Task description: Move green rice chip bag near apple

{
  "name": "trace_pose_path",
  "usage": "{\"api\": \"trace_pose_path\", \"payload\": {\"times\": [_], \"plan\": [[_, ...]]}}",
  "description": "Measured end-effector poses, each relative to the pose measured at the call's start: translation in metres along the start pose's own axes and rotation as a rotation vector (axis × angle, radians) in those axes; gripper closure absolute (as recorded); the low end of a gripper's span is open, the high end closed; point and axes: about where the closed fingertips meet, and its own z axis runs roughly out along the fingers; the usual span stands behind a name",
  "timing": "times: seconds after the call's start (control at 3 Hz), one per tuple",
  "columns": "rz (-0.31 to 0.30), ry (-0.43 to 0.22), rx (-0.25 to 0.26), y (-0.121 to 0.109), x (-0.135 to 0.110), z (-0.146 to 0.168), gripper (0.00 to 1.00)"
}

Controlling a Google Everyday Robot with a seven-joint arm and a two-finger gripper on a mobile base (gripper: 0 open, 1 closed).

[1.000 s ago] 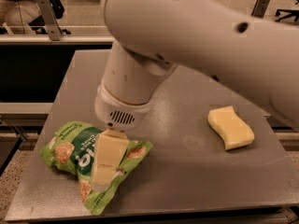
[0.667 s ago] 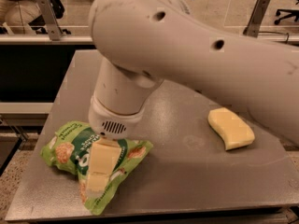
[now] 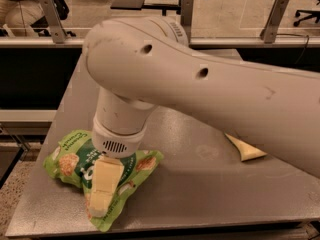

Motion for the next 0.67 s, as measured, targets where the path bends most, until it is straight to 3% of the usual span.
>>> {"api": "trace_pose_path", "payload": {"times": [0.67], "plan": [[0.055, 0.023, 0.016, -0.010, 0.017, -0.010, 0.47]]}}
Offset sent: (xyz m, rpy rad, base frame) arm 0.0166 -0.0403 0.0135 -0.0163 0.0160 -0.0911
